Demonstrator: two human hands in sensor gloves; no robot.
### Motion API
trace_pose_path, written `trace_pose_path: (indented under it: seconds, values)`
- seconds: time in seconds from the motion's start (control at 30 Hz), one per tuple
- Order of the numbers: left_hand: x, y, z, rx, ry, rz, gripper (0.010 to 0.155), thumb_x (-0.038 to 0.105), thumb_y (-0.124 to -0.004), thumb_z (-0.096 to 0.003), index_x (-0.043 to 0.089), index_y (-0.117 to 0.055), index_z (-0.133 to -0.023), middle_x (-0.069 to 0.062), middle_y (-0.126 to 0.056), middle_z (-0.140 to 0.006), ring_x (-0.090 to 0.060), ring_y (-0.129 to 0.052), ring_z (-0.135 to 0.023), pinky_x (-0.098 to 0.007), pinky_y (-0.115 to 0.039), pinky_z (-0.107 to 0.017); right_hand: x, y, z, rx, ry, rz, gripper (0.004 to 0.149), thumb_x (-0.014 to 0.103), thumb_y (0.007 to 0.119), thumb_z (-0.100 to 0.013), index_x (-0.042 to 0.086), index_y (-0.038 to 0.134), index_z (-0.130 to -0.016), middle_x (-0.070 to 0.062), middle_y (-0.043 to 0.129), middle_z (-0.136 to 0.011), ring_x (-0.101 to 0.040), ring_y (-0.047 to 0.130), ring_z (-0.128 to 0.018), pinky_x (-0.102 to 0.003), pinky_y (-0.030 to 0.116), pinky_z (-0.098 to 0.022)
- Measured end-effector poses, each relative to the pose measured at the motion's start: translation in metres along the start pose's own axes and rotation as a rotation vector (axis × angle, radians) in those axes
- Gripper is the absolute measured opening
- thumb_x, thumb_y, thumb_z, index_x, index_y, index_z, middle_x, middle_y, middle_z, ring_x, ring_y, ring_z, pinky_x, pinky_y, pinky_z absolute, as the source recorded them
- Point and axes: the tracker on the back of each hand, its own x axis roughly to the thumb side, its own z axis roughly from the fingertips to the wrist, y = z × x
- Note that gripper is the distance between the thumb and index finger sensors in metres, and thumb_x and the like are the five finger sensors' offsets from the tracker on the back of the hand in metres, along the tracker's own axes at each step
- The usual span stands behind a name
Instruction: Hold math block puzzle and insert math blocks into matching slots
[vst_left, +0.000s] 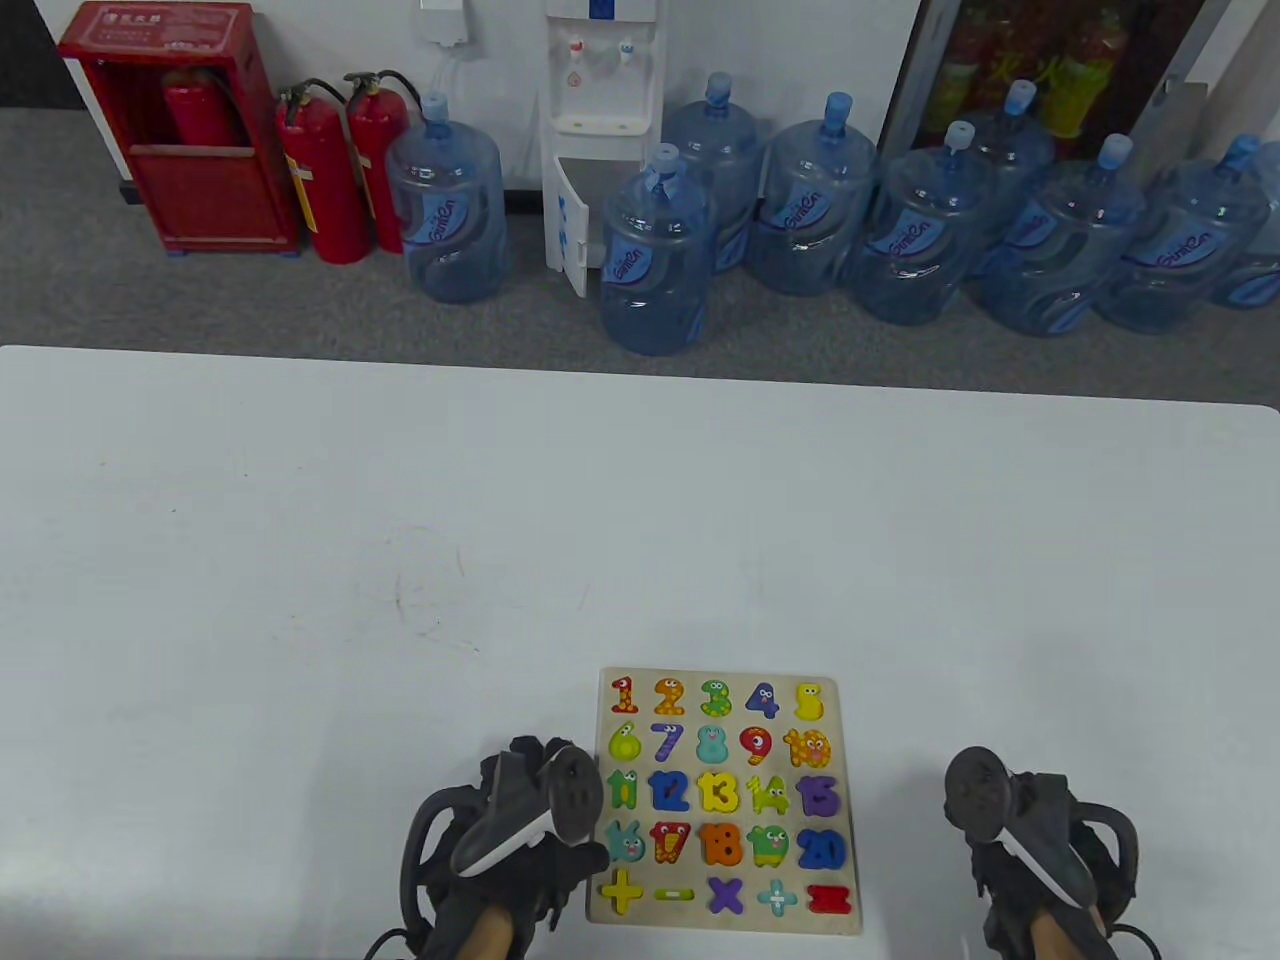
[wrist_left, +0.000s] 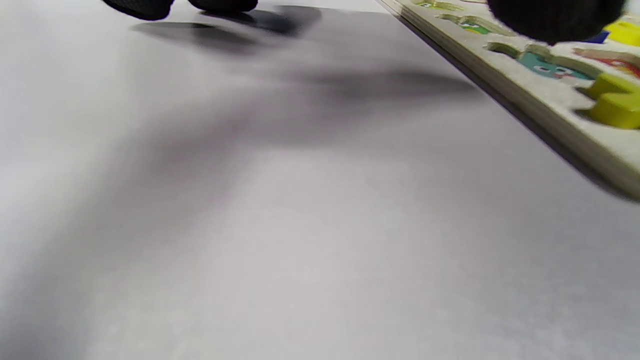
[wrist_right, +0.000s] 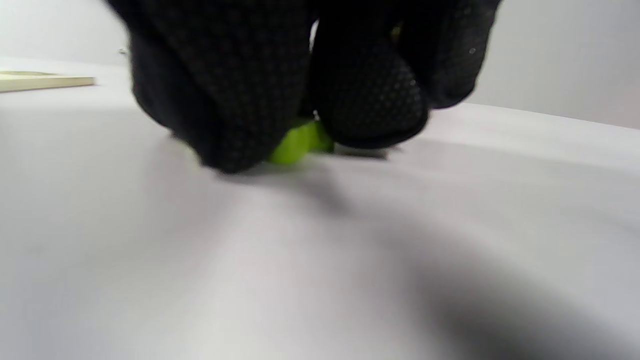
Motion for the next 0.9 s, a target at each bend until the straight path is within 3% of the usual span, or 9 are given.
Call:
trace_pose_path:
  seconds: [0.23, 0.3, 0.4, 0.5, 0.57, 0.67, 0.9]
  values:
    - [0.0, 0.0, 0.0, -0.001, -0.002, 0.002, 0.093, 0.062, -0.069, -0.0346, 0.022, -0.025, -0.107, -0.014, -0.023, -0.111, -0.047, -0.038, -0.105, -0.068, -0.051, -0.072, 0.003, -0.006, 0.004, 0.023, -0.076, -0.028, 0.04, 0.018, 0.094, -0.02, 0.035, 0.083, -0.055, 0.011, 0.077, -0.079, -0.012, 0.095, -0.061, -0.037, 0.077, -0.061]
    - [0.0, 0.0, 0.0, -0.001, -0.006, 0.003, 0.093, 0.062, -0.069, -0.0346, 0.022, -0.026, -0.107, -0.014, -0.023, -0.111, -0.048, -0.038, -0.105, -0.068, -0.051, -0.072, -0.001, -0.01, 0.006, 0.007, -0.089, -0.114, 0.04, 0.018, 0.094, -0.021, 0.034, 0.084, -0.056, 0.01, 0.076, -0.08, -0.012, 0.094, -0.061, -0.038, 0.076, -0.061]
    - [0.0, 0.0, 0.0, -0.002, -0.004, 0.004, 0.093, 0.062, -0.069, -0.0346, 0.022, -0.025, -0.107, -0.014, -0.022, -0.111, -0.048, -0.038, -0.105, -0.068, -0.051, -0.072, -0.003, -0.013, 0.009, -0.062, -0.059, -0.097, 0.04, 0.017, 0.091, -0.023, 0.034, 0.083, -0.059, 0.01, 0.075, -0.083, -0.012, 0.093, -0.062, -0.039, 0.075, -0.061]
    - [0.0, 0.0, 0.0, -0.002, -0.004, 0.005, 0.093, 0.062, -0.069, -0.0347, 0.022, -0.025, -0.107, -0.011, -0.023, -0.111, -0.047, -0.038, -0.105, -0.068, -0.051, -0.072, 0.002, -0.009, 0.008, -0.039, -0.072, -0.036, 0.062, 0.022, 0.09, -0.023, 0.034, 0.074, -0.081, 0.005, 0.066, -0.094, -0.015, 0.089, -0.07, -0.041, 0.073, -0.063]
    - [0.0, 0.0, 0.0, -0.002, -0.004, 0.005, 0.093, 0.062, -0.069, -0.0346, 0.022, -0.025, -0.107, -0.014, -0.022, -0.111, -0.047, -0.038, -0.105, -0.068, -0.051, -0.072, 0.005, -0.004, 0.006, 0.021, -0.081, 0.002, 0.073, 0.027, 0.09, -0.022, 0.035, 0.064, -0.089, 0.002, 0.061, -0.099, -0.018, 0.087, -0.074, -0.042, 0.073, -0.063]
    - [0.0, 0.0, 0.0, -0.002, -0.005, 0.006, 0.093, 0.062, -0.069, -0.0346, 0.022, -0.025, -0.107, -0.014, -0.023, -0.111, -0.047, -0.038, -0.105, -0.068, -0.051, -0.072, 0.007, 0.006, 0.002, 0.093, -0.083, 0.037, 0.065, 0.033, 0.086, -0.023, 0.035, 0.07, -0.086, 0.001, 0.068, -0.095, -0.019, 0.082, -0.075, -0.043, 0.071, -0.061]
    - [0.0, -0.001, 0.0, -0.002, -0.007, 0.008, 0.093, 0.062, -0.069, -0.0346, 0.022, -0.026, -0.107, -0.014, -0.023, -0.111, -0.047, -0.038, -0.105, -0.068, -0.051, -0.072, 0.015, 0.004, 0.003, 0.026, -0.077, 0.065, 0.059, 0.027, 0.088, -0.024, 0.033, 0.076, -0.082, 0.006, 0.078, -0.086, -0.018, 0.088, -0.069, -0.04, 0.074, -0.06]
